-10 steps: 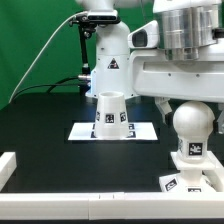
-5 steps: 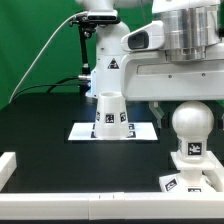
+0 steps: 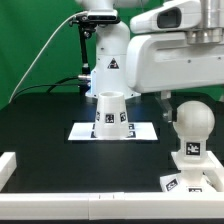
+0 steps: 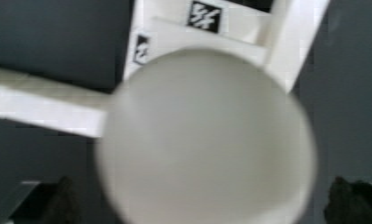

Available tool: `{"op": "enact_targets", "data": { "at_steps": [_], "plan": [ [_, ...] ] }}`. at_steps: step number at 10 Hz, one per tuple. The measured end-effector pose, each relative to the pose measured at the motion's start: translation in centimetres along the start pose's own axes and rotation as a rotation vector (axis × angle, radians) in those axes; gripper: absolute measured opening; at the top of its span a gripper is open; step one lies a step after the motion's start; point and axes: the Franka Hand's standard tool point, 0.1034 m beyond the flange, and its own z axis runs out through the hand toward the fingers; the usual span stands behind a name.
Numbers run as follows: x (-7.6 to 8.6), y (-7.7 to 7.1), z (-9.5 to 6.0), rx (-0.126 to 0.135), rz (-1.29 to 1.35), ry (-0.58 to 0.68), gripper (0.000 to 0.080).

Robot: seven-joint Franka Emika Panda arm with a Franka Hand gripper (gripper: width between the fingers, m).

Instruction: Assemble lamp

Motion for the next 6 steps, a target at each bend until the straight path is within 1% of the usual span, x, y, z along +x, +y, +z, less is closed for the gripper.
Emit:
{"op": "enact_targets", "data": {
  "at_steps": [2,3,4,5,6],
  "plan": [
    [-0.08,-0.03,0.17,-0.003,-0.014,-0.004,0.0699],
    [-0.02,-0.02,0.12,-0.003,0.002,-0.002,0.0577],
    [0.16,-0.01,-0.03,-0.004,0.024,0.003,0.0519],
    [0.35,0.04,-0.17,-0.006,0.035,0.010,0.0519],
    [0.32,0.01,-0.10,-0.003,0.113,0.009,0.0373]
  ]
}}
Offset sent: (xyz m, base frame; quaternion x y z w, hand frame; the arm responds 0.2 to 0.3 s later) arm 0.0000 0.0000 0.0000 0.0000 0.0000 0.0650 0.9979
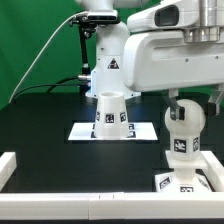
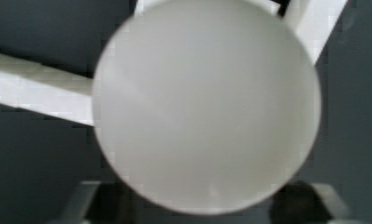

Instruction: Assemble lamp

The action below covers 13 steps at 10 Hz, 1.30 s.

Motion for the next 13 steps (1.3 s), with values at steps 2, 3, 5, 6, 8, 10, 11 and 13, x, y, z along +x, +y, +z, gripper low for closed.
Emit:
{"op": "enact_targets", "data": {
  "at_steps": [2,3,5,6,8,10,11,13],
  "plan": [
    [0.0,0.0,0.0,0.000,0.089,0.000,0.0059],
    [0.0,0.1,0.0,0.000,0.089,0.000,0.0018],
    [0.0,0.1,0.0,0.000,0.090,0.000,0.0003],
    [-0.1,0.2,-0.1,0.001,0.089,-0.007,0.0001],
    [0.2,1.0,-1.8,0.027,0.101,-0.088,0.0001],
    [0.2,1.4,-2.4,0.037,0.109,-0.122,0.0031],
    [0.1,1.3,-2.3,0.037,0.108,-0.124,0.0211],
    [0.1,1.2,-2.2,0.039,0.121,-0.126,0.0411]
  ]
}}
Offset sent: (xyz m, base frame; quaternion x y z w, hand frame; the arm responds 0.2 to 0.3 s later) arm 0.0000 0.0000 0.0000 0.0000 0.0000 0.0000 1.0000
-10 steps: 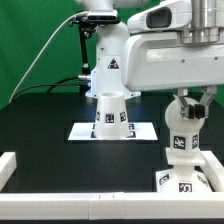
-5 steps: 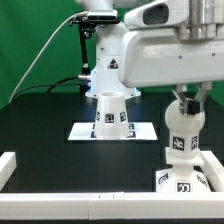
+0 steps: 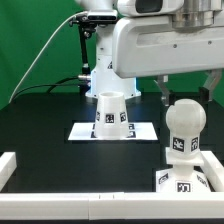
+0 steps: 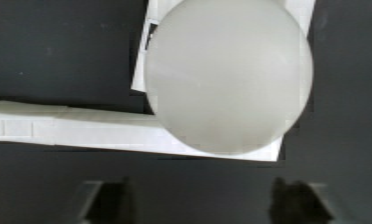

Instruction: Assemble lamp

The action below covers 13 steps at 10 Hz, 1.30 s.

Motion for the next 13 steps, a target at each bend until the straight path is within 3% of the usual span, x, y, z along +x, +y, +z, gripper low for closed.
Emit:
{"op": "enact_targets", "data": {
  "at_steps": [1,2,3,4,7,10,11,13],
  "plan": [
    [-0.4,-0.3,0.4,0.002,0.019,-0.009,0.0546],
    [-0.6,-0.8,0.7,0.002,0.028,-0.011,0.0546],
    [-0.9,-1.1,1.4,-0.001,0.023,0.001,0.0671],
    [-1.4,-1.1,2.1,-0.003,0.023,-0.002,0.0691],
    [-2.2,-0.8,3.6,-0.011,0.024,0.010,0.0698],
    [-2.1,-0.4,4.1,-0.019,0.022,0.036,0.0698],
    [-2.1,-0.4,4.1,-0.019,0.022,0.036,0.0570],
    [-2.1,-0.4,4.1,-0.018,0.047,0.036,0.0568]
  ]
}}
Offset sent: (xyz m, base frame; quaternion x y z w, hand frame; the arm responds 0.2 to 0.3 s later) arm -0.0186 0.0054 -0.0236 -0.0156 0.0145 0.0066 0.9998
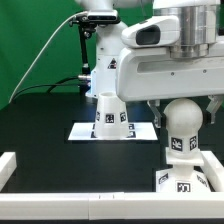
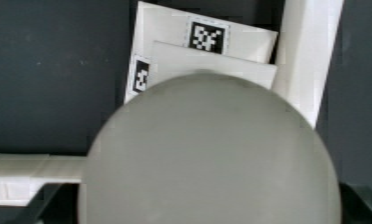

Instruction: Assemble lamp

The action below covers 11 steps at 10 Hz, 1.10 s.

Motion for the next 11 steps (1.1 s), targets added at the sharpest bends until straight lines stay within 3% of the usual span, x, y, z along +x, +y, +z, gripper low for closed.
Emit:
{"op": "enact_targets", "data": {
  "at_steps": [4,7,10,11],
  "plan": [
    [0.18,-0.72,0.06,-0.005,0.407,0.017,0.0568],
    [0.42,-0.29,0.02,0.047,0.823,0.005,0.0570],
    [0.86,0.16,0.15,0.133,1.253,-0.039,0.0570],
    [0.84,0.16,0.17,0.132,1.301,-0.049,0.0570]
  ]
}}
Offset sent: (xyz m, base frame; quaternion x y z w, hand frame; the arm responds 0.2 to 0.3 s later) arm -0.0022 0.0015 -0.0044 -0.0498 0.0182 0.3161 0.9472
